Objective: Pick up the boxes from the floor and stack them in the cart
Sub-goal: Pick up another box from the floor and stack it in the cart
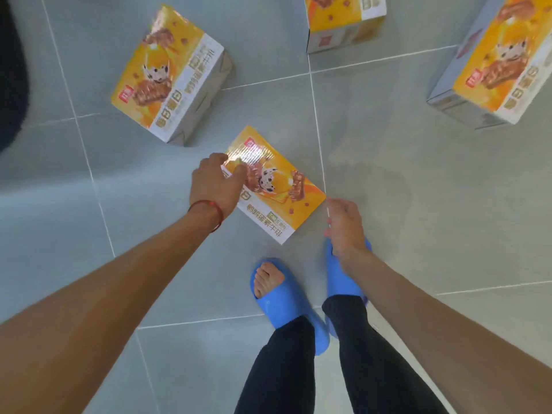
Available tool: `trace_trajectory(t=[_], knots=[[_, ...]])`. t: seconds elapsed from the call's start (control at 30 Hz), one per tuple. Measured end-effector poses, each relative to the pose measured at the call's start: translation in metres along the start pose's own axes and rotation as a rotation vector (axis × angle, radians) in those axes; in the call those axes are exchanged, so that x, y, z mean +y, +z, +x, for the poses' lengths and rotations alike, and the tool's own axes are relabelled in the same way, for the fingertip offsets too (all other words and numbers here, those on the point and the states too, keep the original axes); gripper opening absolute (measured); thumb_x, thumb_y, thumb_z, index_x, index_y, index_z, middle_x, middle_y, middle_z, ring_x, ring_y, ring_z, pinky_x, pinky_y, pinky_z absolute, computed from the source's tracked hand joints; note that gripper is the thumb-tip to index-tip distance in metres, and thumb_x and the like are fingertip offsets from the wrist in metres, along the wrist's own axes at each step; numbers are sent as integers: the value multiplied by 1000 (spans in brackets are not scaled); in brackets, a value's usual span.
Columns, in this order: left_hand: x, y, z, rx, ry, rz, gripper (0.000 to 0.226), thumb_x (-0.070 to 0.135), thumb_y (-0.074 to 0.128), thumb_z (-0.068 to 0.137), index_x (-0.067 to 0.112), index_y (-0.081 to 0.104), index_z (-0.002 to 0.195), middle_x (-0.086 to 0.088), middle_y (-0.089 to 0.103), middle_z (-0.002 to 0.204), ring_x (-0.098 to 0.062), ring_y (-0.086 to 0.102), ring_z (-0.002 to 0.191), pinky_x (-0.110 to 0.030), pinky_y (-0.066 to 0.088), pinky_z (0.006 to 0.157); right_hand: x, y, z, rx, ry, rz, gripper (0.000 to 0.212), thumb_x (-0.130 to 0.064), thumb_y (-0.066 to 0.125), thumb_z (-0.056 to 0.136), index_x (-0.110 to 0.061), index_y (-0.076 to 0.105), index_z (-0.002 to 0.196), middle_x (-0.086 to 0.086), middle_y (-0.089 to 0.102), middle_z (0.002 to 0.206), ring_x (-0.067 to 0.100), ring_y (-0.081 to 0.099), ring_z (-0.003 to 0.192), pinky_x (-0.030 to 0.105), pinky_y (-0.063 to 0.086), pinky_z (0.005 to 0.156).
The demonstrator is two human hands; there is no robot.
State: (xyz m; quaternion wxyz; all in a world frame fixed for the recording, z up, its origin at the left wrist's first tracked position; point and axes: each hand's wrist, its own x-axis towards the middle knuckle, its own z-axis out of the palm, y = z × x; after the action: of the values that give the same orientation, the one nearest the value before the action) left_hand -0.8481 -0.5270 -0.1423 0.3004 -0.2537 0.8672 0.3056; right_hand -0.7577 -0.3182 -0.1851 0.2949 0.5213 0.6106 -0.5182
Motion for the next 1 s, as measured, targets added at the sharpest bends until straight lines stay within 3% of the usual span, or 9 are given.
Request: trace_trajectory(t=[0.1,0.27,0.37,0.47,0.53,0.63,0.77,0.9,1.0], knots=[[3,20,48,-19,15,10,73,60,45,82,15,51,139,-9,53,140,-28,52,126,-43,42,106,4,23,47,6,-22,6,57,-75,49,64,-25,53,91,-6,54,81,20,51,80,34,41,74],[1,45,104,-40,53,110,61,70,41,83,24,58,120,-3,63,116,-27,58,107,-45,46,94,11,55,87,11,-44,6,68,-79,37,79,-16,61,85,10,68,91,27,61,83,37,47,81],[1,51,119,-52,14,183,62,79,38,82,33,57,119,-4,66,111,-31,59,104,-42,43,87,10,64,91,53,9,154,59,-61,45,99,-7,70,99,13,74,98,21,68,77,26,50,63],[2,56,114,1,-103,137,60,78,40,81,34,60,115,-3,66,109,-31,58,103,-39,39,82,5,66,88,10,133,377,41,-45,54,103,-7,70,106,12,75,92,17,70,60,20,50,44],[0,56,99,25,-168,55,60,75,41,82,33,60,121,-3,67,115,-32,59,107,-39,40,84,-3,58,80,4,128,431,35,-36,60,100,-4,71,105,13,73,87,19,69,58,24,52,45],[-6,45,68,43,-211,-96,56,66,47,84,37,58,130,-1,67,123,-30,58,115,-37,41,91,-15,40,58,9,47,399,33,-23,64,95,-3,60,122,11,71,91,17,70,58,26,53,48],[1,22,8,57,-293,-329,64,63,54,70,42,58,131,3,70,121,-25,62,115,-43,45,105,-32,12,2,-3,-32,328,21,-15,64,95,-24,48,106,6,67,97,16,71,68,30,55,55],[4,-10,-58,37,-374,-531,58,56,59,58,47,63,116,8,75,106,-22,71,101,-47,53,98,-50,-16,-65,-44,-144,227,33,-13,67,94,-21,48,120,7,66,120,22,74,97,37,61,72],[8,-39,-106,26,-433,-704,59,40,63,60,39,65,120,1,75,106,-23,74,91,-49,59,89,-69,-37,-118,-72,-243,125,44,-14,72,91,-24,49,128,-4,66,119,20,73,105,43,62,86]])
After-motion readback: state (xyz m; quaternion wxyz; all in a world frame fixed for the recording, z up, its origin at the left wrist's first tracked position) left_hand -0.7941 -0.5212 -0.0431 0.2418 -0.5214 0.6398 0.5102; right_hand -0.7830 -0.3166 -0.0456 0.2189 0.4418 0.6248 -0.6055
